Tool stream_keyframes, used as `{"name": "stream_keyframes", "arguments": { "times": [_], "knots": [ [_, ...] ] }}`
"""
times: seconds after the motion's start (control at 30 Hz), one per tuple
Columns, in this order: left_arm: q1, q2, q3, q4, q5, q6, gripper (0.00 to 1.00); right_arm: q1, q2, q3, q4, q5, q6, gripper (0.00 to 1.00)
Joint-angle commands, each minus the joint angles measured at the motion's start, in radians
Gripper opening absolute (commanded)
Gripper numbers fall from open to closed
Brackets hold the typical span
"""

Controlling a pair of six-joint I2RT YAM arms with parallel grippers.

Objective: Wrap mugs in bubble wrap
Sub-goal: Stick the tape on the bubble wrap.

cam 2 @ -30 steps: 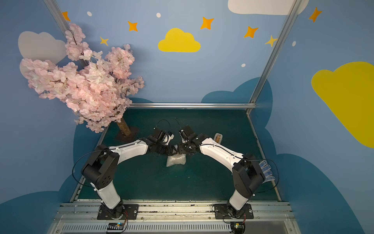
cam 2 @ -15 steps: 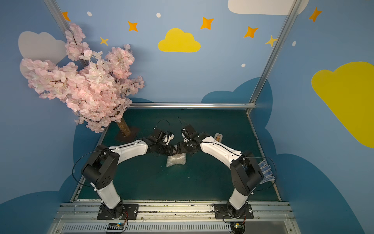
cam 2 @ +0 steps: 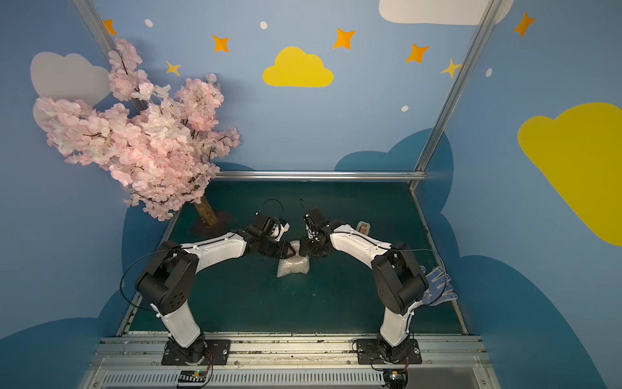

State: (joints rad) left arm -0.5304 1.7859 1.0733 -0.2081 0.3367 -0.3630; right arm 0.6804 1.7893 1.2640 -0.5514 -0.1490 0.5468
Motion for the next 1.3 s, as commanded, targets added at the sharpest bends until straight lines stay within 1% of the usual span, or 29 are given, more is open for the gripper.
{"name": "stream_keyframes", "arguments": {
  "times": [0.0, 0.1, 0.27, 0.33, 0.47, 0.77, 1.0, 1.1, 1.17, 1.27],
  "knots": [
    [-0.002, 0.02, -0.006, -0.053, -0.012, 0.018, 0.49, -0.016, 0.023, -0.02, -0.045, 0.041, 0.015, 0.55],
    [-0.002, 0.018, -0.009, -0.051, -0.011, 0.018, 0.49, -0.016, -0.009, -0.027, -0.028, 0.024, 0.01, 0.56],
    [-0.002, 0.02, -0.009, -0.049, -0.01, 0.016, 0.49, -0.02, -0.109, -0.07, 0.081, -0.031, -0.031, 0.66],
    [-0.002, 0.02, -0.007, -0.049, -0.01, 0.016, 0.49, -0.022, -0.112, -0.066, 0.095, -0.057, -0.051, 0.69],
    [-0.002, 0.02, -0.004, -0.052, -0.008, 0.016, 0.49, -0.024, -0.073, -0.04, 0.091, -0.096, -0.073, 0.71],
    [-0.002, 0.017, -0.007, -0.051, -0.008, 0.016, 0.49, -0.032, -0.003, -0.02, 0.106, -0.107, -0.073, 0.69],
    [-0.003, 0.014, -0.012, -0.049, -0.009, 0.016, 0.49, -0.056, 0.058, 0.011, 0.08, -0.049, -0.036, 0.66],
    [-0.002, 0.013, -0.015, -0.047, -0.006, 0.016, 0.49, -0.059, 0.071, 0.038, 0.042, -0.032, -0.031, 0.65],
    [-0.002, 0.012, -0.015, -0.047, -0.006, 0.017, 0.49, -0.058, 0.052, 0.038, 0.055, -0.049, -0.043, 0.65],
    [-0.003, 0.012, -0.015, -0.049, -0.006, 0.017, 0.49, -0.061, -0.007, -0.005, 0.143, -0.099, -0.053, 0.66]
  ]
}}
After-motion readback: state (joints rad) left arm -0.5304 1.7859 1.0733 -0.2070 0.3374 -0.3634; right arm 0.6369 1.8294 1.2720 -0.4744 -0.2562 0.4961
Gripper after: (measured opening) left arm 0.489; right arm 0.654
